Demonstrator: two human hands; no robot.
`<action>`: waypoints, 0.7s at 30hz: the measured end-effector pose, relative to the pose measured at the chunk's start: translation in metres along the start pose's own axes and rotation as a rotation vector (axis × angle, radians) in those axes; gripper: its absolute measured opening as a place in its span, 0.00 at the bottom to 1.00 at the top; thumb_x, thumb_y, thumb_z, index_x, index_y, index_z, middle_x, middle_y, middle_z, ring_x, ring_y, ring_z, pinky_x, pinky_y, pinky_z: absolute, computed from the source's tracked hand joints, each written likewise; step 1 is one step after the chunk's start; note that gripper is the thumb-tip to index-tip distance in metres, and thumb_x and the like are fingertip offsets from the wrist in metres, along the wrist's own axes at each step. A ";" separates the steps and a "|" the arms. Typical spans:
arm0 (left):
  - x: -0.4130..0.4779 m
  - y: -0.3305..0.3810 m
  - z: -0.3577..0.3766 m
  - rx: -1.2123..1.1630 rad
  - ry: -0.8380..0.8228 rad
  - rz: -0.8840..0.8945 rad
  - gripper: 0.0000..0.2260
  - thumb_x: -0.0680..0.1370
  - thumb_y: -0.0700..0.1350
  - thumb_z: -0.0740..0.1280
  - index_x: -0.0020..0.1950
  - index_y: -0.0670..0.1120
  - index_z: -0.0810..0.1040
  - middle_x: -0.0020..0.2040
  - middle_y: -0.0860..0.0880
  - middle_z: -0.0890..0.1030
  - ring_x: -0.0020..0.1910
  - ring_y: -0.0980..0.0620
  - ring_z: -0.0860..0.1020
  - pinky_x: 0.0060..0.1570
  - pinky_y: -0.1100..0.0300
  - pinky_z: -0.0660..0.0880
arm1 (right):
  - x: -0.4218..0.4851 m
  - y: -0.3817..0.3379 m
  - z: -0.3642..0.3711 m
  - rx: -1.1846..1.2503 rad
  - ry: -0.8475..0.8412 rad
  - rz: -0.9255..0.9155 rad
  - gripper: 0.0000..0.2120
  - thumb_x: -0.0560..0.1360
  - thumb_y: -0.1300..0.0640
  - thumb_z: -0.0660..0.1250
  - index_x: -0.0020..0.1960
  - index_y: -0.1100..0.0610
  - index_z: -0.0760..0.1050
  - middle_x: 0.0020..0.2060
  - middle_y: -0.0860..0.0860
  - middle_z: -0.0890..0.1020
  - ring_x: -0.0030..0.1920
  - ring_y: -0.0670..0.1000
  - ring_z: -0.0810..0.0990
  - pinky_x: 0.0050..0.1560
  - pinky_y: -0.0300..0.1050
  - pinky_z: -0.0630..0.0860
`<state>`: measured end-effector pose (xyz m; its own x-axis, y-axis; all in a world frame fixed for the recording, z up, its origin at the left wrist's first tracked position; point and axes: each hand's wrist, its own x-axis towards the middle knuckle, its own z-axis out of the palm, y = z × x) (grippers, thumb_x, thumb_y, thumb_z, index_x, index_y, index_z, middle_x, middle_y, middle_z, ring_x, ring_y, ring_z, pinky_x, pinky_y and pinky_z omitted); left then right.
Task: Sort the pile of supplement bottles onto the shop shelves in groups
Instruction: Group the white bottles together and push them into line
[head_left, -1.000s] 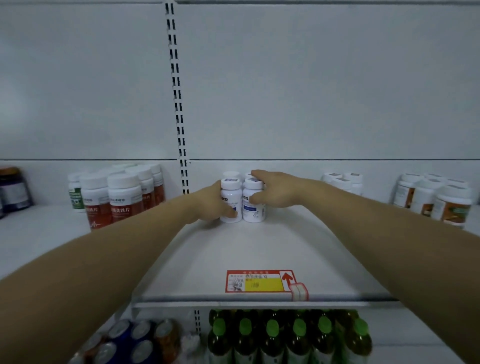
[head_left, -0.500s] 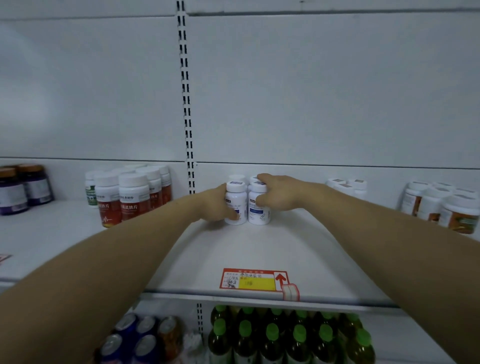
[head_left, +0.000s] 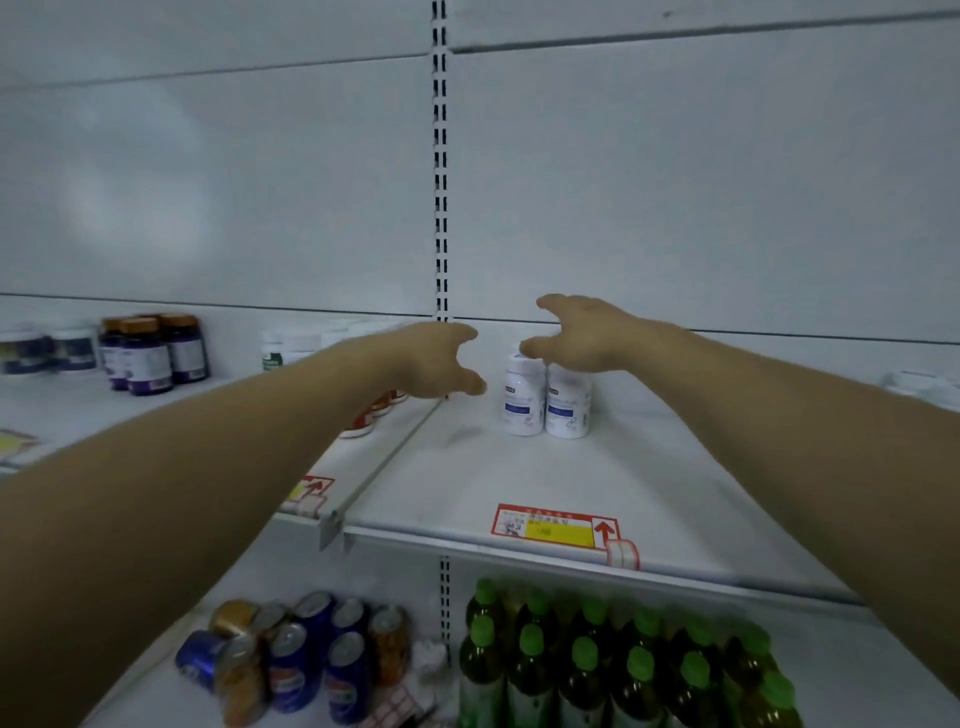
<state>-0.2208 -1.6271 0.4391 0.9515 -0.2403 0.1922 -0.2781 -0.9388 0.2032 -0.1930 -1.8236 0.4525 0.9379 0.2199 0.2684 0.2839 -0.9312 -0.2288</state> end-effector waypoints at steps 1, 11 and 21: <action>-0.006 -0.007 -0.008 0.040 0.018 0.006 0.33 0.76 0.56 0.66 0.77 0.50 0.56 0.77 0.50 0.60 0.74 0.49 0.61 0.69 0.57 0.58 | 0.003 -0.009 0.000 -0.008 -0.004 -0.015 0.37 0.75 0.39 0.63 0.78 0.50 0.52 0.77 0.52 0.57 0.75 0.54 0.57 0.71 0.50 0.58; -0.046 -0.142 -0.045 0.116 0.038 -0.136 0.33 0.75 0.54 0.68 0.76 0.47 0.60 0.75 0.47 0.64 0.71 0.46 0.65 0.68 0.53 0.62 | 0.034 -0.127 0.038 -0.075 -0.050 -0.106 0.37 0.76 0.37 0.61 0.78 0.51 0.52 0.77 0.52 0.57 0.75 0.54 0.58 0.72 0.50 0.58; -0.033 -0.220 -0.031 -0.294 -0.032 -0.100 0.41 0.74 0.54 0.70 0.78 0.51 0.50 0.77 0.48 0.58 0.73 0.46 0.63 0.71 0.50 0.62 | 0.043 -0.199 0.082 -0.005 -0.012 0.023 0.30 0.78 0.35 0.52 0.74 0.52 0.62 0.72 0.54 0.66 0.70 0.56 0.66 0.68 0.51 0.64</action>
<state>-0.1954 -1.4052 0.4176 0.9785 -0.1623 0.1275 -0.2044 -0.8478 0.4893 -0.1925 -1.6053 0.4330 0.9467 0.2016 0.2514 0.2608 -0.9374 -0.2306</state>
